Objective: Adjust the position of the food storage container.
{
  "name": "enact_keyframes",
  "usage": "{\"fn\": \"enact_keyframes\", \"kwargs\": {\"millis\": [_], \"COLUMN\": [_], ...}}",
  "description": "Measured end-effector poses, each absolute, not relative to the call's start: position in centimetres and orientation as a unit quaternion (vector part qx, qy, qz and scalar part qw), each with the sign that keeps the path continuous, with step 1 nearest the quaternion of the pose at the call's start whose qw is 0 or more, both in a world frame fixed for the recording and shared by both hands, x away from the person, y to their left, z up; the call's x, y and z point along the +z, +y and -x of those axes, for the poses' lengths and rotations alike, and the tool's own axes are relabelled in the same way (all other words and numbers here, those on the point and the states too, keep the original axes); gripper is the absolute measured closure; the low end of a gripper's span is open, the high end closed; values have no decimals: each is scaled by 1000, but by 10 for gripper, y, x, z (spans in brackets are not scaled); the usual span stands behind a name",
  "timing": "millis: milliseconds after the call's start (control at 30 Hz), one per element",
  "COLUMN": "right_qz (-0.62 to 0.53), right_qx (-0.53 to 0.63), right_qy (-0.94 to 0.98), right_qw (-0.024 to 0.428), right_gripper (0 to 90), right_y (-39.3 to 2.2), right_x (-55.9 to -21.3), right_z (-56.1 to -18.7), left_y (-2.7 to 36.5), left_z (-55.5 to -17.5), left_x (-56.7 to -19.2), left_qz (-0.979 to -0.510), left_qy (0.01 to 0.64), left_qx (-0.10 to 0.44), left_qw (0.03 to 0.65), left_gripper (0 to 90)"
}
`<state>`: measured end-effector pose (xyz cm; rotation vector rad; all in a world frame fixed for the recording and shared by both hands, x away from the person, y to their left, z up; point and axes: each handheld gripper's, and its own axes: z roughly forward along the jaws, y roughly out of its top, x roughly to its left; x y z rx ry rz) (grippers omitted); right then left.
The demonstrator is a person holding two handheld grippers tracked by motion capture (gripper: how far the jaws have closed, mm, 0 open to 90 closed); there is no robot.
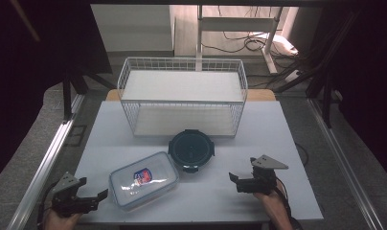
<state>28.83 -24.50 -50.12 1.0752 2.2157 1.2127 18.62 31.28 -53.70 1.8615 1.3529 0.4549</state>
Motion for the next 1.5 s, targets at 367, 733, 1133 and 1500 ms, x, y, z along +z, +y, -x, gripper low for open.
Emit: {"fn": "enact_keyframes", "kwargs": {"millis": [367, 733, 1133, 1500], "right_qz": [-385, -392, -370, -329], "right_qx": [413, 402, 400, 393], "right_qy": [804, 809, 818, 844], "right_qw": [187, 176, 184, 158], "right_gripper": [0, 0, 0, 17], "right_y": [-242, -240, -229, -183], "right_x": [-506, -507, -493, -460], "right_z": [-290, -291, -294, -323], "left_y": [308, 306, 305, 306], "left_z": [-188, -189, -189, -189], "left_x": [-540, -541, -542, -542], "left_qz": [-744, -751, -754, -750], "left_qy": [525, 515, 514, 517], "left_qx": [185, 176, 170, 170], "left_qw": [371, 373, 373, 377], "left_gripper": [20, 25, 26, 27]}}
